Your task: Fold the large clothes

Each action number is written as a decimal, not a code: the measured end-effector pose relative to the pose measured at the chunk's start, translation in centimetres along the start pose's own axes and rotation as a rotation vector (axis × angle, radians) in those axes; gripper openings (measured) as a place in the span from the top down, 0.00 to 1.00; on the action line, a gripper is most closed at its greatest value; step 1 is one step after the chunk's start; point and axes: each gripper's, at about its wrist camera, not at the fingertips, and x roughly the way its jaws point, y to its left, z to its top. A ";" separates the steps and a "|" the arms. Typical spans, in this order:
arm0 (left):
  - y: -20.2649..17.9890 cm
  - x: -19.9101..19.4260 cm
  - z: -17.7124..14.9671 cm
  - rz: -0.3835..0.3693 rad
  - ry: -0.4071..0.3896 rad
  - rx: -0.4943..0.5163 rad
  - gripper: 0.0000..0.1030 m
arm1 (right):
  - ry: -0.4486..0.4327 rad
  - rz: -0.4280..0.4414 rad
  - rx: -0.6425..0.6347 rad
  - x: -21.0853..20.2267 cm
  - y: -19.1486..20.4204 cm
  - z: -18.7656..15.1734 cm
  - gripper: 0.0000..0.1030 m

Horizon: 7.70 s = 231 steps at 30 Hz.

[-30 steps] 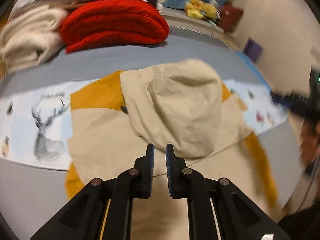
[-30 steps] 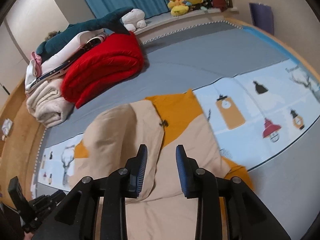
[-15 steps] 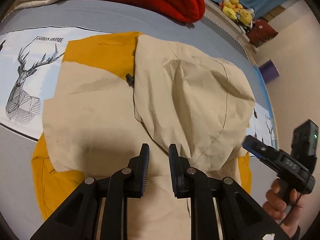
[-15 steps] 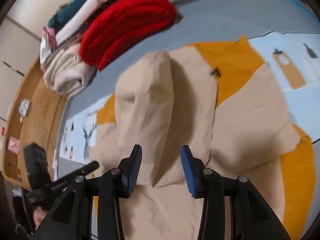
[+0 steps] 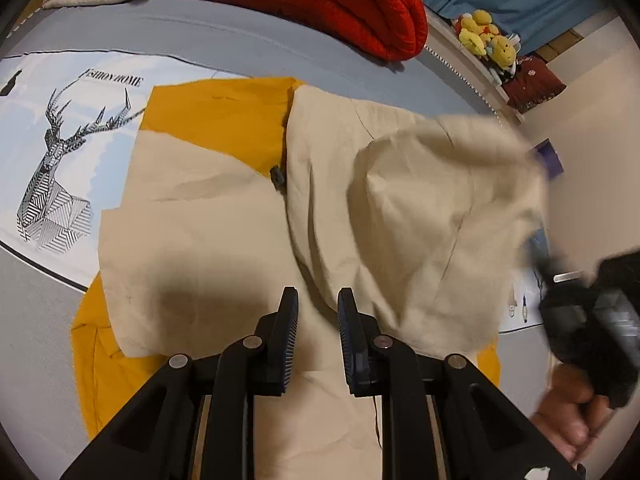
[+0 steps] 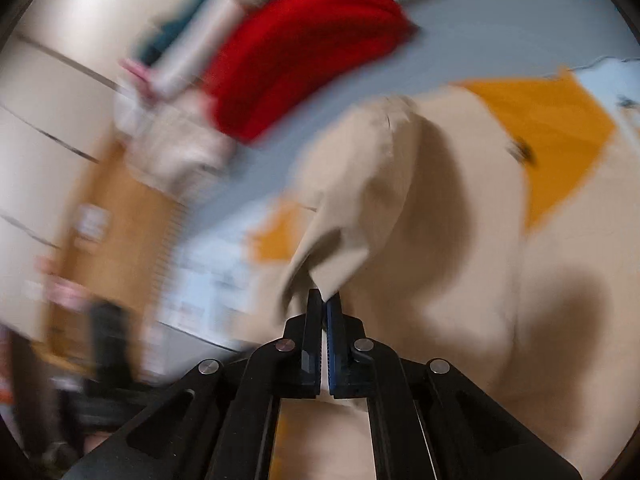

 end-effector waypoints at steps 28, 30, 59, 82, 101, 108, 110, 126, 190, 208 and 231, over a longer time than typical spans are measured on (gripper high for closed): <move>-1.9 7.1 -2.5 -0.037 0.147 -0.022 0.61 | 0.103 -0.463 0.281 0.3 -11.2 -1.4 0.55; -1.5 7.3 -2.6 -0.055 0.156 -0.060 0.62 | 0.119 -0.470 0.270 0.8 -11.4 -1.7 0.81; -1.4 5.0 -1.3 -0.074 0.098 -0.090 0.63 | 0.398 -0.481 0.091 6.0 -9.4 -5.4 0.57; 0.3 -10.2 -4.5 0.092 -0.245 0.200 0.76 | -0.073 -0.533 -0.282 -11.6 2.7 -1.1 0.57; 10.7 -18.7 -24.5 0.161 -0.196 0.092 0.95 | -0.069 -0.674 -0.233 -35.5 -3.7 -16.1 0.69; 13.5 -13.9 -25.8 0.164 -0.023 -0.023 0.94 | 0.068 -0.775 -0.078 -33.9 -11.4 -19.8 0.66; 13.9 -13.3 -26.2 0.156 0.007 -0.040 0.93 | 0.074 -0.758 -0.033 -33.8 -12.6 -19.8 0.66; 16.6 -7.8 -28.3 0.285 0.233 -0.115 0.69 | 0.346 -0.888 0.114 -31.0 -19.4 -23.4 0.56; 8.4 -21.0 -24.3 0.052 0.087 0.223 0.99 | 0.094 -0.501 -0.084 -38.2 -4.3 -19.9 0.97; 10.6 -32.9 -29.5 -0.154 0.089 0.204 0.99 | -0.057 -0.374 -0.102 -52.0 4.7 -27.3 0.98; 15.7 -8.6 -9.0 -0.058 0.216 -0.053 0.99 | 0.171 -0.649 0.051 -25.1 -15.1 -6.4 0.98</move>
